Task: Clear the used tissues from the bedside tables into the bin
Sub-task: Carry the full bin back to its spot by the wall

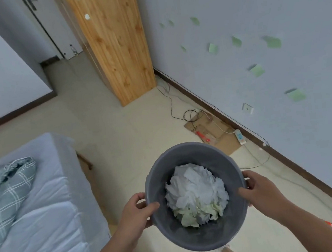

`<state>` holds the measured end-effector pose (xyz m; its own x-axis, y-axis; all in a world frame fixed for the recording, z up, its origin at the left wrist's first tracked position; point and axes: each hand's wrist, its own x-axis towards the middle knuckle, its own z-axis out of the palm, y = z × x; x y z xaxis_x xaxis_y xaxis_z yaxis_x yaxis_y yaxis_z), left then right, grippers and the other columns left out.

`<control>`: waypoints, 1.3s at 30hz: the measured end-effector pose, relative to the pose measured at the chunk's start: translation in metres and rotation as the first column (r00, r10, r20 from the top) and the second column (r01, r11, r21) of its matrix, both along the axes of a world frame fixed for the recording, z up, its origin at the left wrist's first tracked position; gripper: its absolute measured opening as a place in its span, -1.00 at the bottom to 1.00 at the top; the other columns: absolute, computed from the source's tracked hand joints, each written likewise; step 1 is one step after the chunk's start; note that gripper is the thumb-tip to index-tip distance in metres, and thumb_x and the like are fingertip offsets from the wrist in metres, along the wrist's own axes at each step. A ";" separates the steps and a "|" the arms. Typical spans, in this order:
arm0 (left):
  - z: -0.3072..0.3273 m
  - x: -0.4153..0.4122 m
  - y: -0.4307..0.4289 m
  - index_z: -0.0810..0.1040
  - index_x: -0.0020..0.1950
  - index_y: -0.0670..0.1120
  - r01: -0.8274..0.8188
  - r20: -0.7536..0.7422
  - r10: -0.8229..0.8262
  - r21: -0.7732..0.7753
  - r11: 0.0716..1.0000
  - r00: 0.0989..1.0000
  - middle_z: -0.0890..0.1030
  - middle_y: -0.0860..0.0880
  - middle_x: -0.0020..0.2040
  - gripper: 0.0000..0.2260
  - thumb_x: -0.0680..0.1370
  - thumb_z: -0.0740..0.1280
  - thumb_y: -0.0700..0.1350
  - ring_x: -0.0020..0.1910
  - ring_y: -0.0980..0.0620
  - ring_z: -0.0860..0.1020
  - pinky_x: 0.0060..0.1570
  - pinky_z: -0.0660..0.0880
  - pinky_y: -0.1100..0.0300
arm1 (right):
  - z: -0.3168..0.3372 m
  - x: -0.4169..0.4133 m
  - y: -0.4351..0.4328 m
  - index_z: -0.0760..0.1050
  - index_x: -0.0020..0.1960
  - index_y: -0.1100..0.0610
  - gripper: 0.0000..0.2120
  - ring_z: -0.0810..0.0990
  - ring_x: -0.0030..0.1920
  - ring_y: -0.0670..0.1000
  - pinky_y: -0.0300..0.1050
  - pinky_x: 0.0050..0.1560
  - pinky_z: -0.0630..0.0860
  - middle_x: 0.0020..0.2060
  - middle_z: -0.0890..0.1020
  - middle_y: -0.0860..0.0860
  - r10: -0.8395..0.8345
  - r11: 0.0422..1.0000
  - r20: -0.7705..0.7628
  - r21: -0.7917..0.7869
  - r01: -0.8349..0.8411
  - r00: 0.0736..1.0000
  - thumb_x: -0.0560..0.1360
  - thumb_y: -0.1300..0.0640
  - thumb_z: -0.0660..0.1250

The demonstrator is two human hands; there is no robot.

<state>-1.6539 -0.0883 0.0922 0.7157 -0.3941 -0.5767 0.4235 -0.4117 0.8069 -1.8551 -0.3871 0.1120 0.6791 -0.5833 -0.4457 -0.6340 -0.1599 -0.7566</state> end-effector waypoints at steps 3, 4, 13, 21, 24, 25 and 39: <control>0.004 0.052 -0.025 0.60 0.19 0.04 -0.094 0.027 0.093 0.013 0.996 0.995 0.79 0.08 -0.05 -0.74 0.55 0.54 -0.12 -0.10 0.04 0.78 -0.17 0.72 0.13 | -0.009 0.083 -0.040 0.54 0.06 -0.17 -0.71 0.69 -0.32 -0.17 -0.38 -0.44 0.50 -0.25 0.73 -0.23 0.098 0.995 0.018 0.028 -0.099 0.995 0.35 -0.01 0.40; 0.008 0.069 -0.031 0.61 0.19 0.03 -0.132 0.034 0.132 0.012 0.991 0.991 0.79 0.03 -0.02 -0.74 0.55 0.54 -0.14 -0.08 0.01 0.78 -0.13 0.73 0.09 | -0.009 0.112 -0.052 0.54 0.08 -0.14 -0.72 0.69 -0.32 -0.14 -0.39 -0.46 0.49 -0.24 0.73 -0.20 0.129 0.991 0.023 0.035 -0.130 0.991 0.39 0.02 0.42; 0.011 0.197 -0.032 0.61 0.20 -0.03 -0.452 0.011 0.454 -0.067 0.889 0.891 0.79 -0.05 0.05 -0.75 0.56 0.53 -0.14 -0.02 -0.06 0.77 -0.13 0.71 0.10 | 0.011 0.358 -0.090 0.59 0.08 -0.13 -0.66 0.72 -0.29 -0.01 -0.14 -0.36 0.60 -0.21 0.77 -0.10 0.437 0.898 0.014 0.047 -0.437 0.899 0.31 0.03 0.41; -0.024 0.368 0.023 0.67 0.14 -0.04 -0.624 -0.042 0.622 -0.043 0.780 0.782 0.79 -0.12 -0.01 -0.68 0.40 0.56 -0.10 -0.04 -0.17 0.78 -0.05 0.70 -0.09 | -0.010 0.578 -0.034 0.57 0.08 -0.11 -0.73 0.69 -0.35 -0.14 -0.27 -0.40 0.56 -0.21 0.76 -0.15 0.552 0.833 -0.028 0.049 -0.551 0.833 0.39 0.05 0.42; -0.015 0.446 0.036 0.64 0.14 -0.11 -0.630 -0.033 0.629 -0.039 0.776 0.777 0.79 -0.15 -0.03 -0.79 0.54 0.49 -0.28 -0.08 -0.17 0.77 -0.06 0.71 -0.09 | 0.003 0.659 -0.021 0.57 0.09 -0.11 -0.71 0.70 -0.34 -0.12 -0.31 -0.41 0.55 -0.20 0.77 -0.14 0.564 0.826 -0.033 0.045 -0.563 0.825 0.43 0.17 0.42; -0.009 0.474 0.039 0.63 0.14 -0.11 -0.618 -0.024 0.617 -0.038 0.786 0.787 0.79 -0.14 -0.03 -0.81 0.56 0.47 -0.30 -0.08 -0.16 0.77 -0.07 0.71 -0.07 | 0.010 0.686 -0.019 0.58 0.09 -0.12 -0.72 0.70 -0.35 -0.12 -0.33 -0.42 0.53 -0.21 0.77 -0.14 0.569 0.822 -0.024 0.032 -0.569 0.822 0.44 0.18 0.42; -0.002 0.835 0.019 0.62 0.19 -0.12 -0.603 -0.030 0.604 0.050 0.796 0.796 0.80 -0.06 -0.03 -0.77 0.55 0.45 -0.29 -0.09 -0.11 0.78 -0.14 0.71 0.04 | -0.008 1.039 -0.034 0.58 0.12 -0.15 -0.68 0.67 -0.39 -0.13 -0.25 -0.37 0.54 -0.25 0.77 -0.11 0.606 0.793 -0.022 0.096 -0.602 0.795 0.47 0.21 0.37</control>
<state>-0.8194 -0.0693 0.0906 0.7758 0.1311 -0.6172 0.6293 -0.0894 0.7720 -0.8163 -0.4212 0.1037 0.8570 -0.0226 -0.5148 -0.4653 -0.4632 -0.7543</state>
